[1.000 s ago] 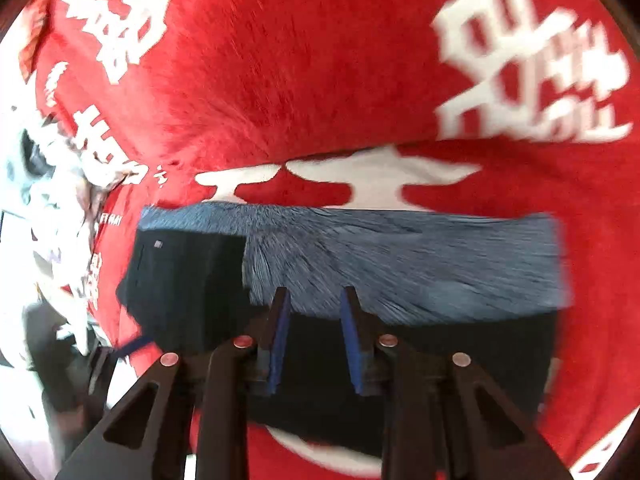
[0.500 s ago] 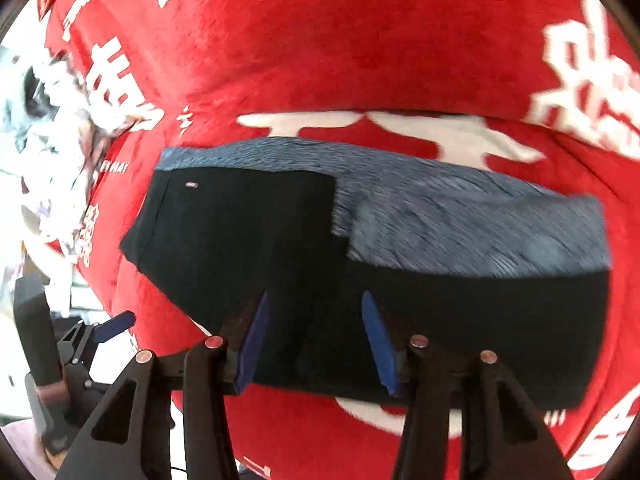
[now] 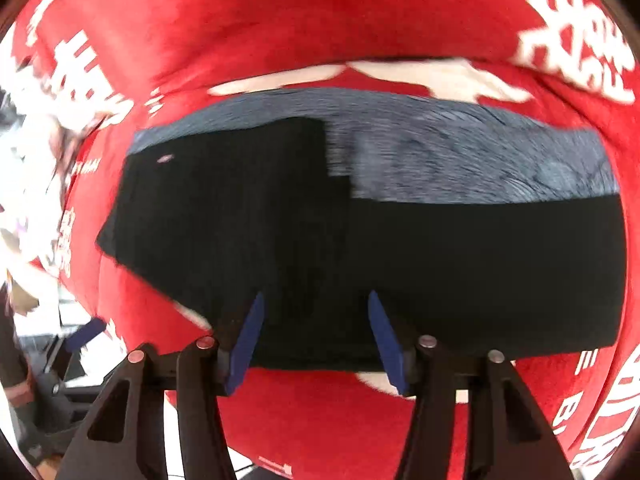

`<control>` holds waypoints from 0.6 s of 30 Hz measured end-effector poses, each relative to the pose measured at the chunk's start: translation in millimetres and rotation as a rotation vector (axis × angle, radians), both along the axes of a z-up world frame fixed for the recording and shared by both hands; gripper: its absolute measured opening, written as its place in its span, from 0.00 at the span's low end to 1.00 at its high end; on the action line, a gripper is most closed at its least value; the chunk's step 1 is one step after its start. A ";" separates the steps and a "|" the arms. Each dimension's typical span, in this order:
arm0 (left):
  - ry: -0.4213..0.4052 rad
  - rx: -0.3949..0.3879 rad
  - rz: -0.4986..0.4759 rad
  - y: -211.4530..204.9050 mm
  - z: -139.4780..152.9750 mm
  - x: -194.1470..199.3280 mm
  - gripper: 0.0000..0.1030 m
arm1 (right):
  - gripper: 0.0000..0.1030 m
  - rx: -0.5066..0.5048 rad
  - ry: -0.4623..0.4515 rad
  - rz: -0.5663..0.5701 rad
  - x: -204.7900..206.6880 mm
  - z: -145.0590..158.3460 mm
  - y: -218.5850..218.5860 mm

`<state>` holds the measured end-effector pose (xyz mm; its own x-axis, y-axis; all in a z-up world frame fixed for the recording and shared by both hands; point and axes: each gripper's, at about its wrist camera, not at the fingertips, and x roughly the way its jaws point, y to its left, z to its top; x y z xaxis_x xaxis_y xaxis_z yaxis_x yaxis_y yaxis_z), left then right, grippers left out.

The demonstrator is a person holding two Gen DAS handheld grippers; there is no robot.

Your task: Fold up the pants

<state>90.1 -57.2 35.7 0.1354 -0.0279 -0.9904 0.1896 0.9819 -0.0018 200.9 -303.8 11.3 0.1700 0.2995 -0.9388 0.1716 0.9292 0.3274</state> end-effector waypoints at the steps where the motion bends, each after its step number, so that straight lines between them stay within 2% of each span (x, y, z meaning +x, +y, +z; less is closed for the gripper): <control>1: -0.001 -0.001 0.002 1.5 1.2 0.0 1.00 | 0.58 0.000 0.005 0.010 -3.7 2.5 3.3; 5: 0.000 -0.001 0.007 4.2 1.7 0.8 1.00 | 0.58 -0.013 0.039 0.025 -19.7 5.8 7.9; 10: 0.003 -0.004 0.014 4.7 -0.6 3.9 1.00 | 0.58 -0.040 0.053 -0.024 -33.1 5.3 -4.8; 14: 0.014 -0.011 0.017 3.2 -3.3 4.6 1.00 | 0.58 -0.061 0.056 -0.046 -30.2 5.3 -15.5; 18: 0.019 -0.010 0.015 1.4 -4.3 4.2 1.00 | 0.58 -0.062 0.050 -0.019 -25.4 6.8 -11.6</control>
<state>94.3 -55.9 31.5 0.1165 -0.0360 -0.9925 0.1742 0.9846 -0.0153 175.5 -315.5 18.1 0.1273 0.2379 -0.9629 0.2042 0.9437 0.2602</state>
